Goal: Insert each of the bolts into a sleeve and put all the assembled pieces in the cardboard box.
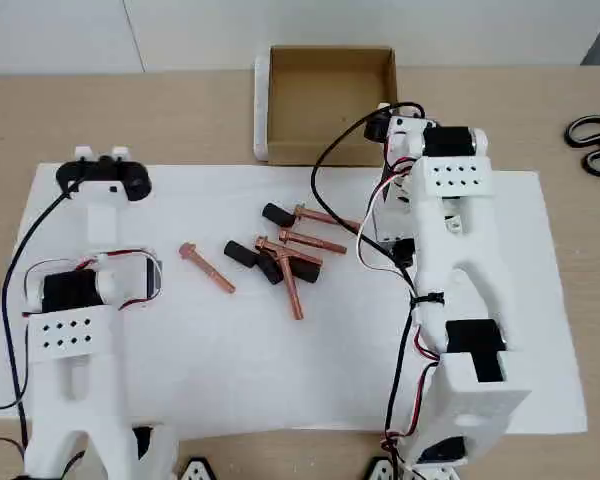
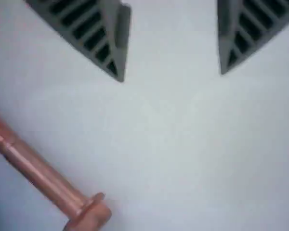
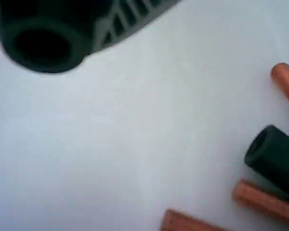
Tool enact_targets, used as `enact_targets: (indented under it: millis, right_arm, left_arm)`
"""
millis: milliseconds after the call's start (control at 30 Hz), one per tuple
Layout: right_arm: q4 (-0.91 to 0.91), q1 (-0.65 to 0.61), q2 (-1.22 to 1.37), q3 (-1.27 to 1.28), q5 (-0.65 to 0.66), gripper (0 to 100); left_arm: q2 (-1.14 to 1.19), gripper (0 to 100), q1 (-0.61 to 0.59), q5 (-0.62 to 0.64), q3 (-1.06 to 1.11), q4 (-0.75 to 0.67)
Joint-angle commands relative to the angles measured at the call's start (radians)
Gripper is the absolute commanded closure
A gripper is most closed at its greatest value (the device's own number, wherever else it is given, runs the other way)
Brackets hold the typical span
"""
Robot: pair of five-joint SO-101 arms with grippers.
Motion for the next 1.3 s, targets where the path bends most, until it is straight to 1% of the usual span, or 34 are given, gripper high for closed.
enact_targets:
  millis: [0, 67, 167, 367, 467, 567, 667, 833, 900, 1033, 1167, 1267]
  right_arm:
    - [0.016, 0.005, -0.012, -0.052, 0.009, 99.5]
    - [0.016, 0.005, -0.012, -0.054, 0.009, 99.5]
    - [0.016, 0.005, -0.012, -0.054, 0.009, 99.5]
    - [0.016, 0.005, -0.012, -0.054, 0.009, 99.5]
    - [0.016, 0.01, -0.012, -0.054, 0.009, 99.5]
    - [0.016, 0.012, -0.012, -0.054, 0.009, 99.5]
    - [0.016, 0.01, -0.012, -0.054, 0.009, 99.5]
    - [0.012, 0.005, -0.012, -0.054, 0.008, 99.5]
    - [0.008, 0.005, -0.012, -0.054, 0.008, 99.5]
    - [0.007, 0.007, -0.012, -0.054, 0.008, 99.5]
    - [0.007, 0.012, -0.012, -0.054, 0.008, 99.5]
    - [0.007, 0.012, -0.012, -0.054, 0.008, 99.5]
  left_arm:
    - [0.008, 88, 0.032, 0.009, -0.074, 0.005]
    - [0.061, 88, 0.037, 0.009, -0.117, 0.008]
    - [0.21, 88, 0.038, 0.014, -0.231, 0.046]
    - [0.526, 88, 0.04, 0.087, -0.521, 0.149]
    - [0.629, 88, 0.04, 0.147, -0.605, 0.176]
    - [0.701, 88, 0.041, 0.255, -0.676, 0.176]
    - [0.73, 88, 0.043, 0.381, -0.684, 0.212]
    - [0.783, 88, 0.133, 0.391, -0.685, 0.224]
    - [0.815, 88, 0.166, 0.42, -0.685, 0.226]
    - [0.881, 88, 0.216, 0.54, -0.69, 0.239]
    - [0.928, 88, 0.222, 0.672, -0.69, 0.206]
    - [0.961, 88, 0.221, 0.715, -0.69, 0.193]
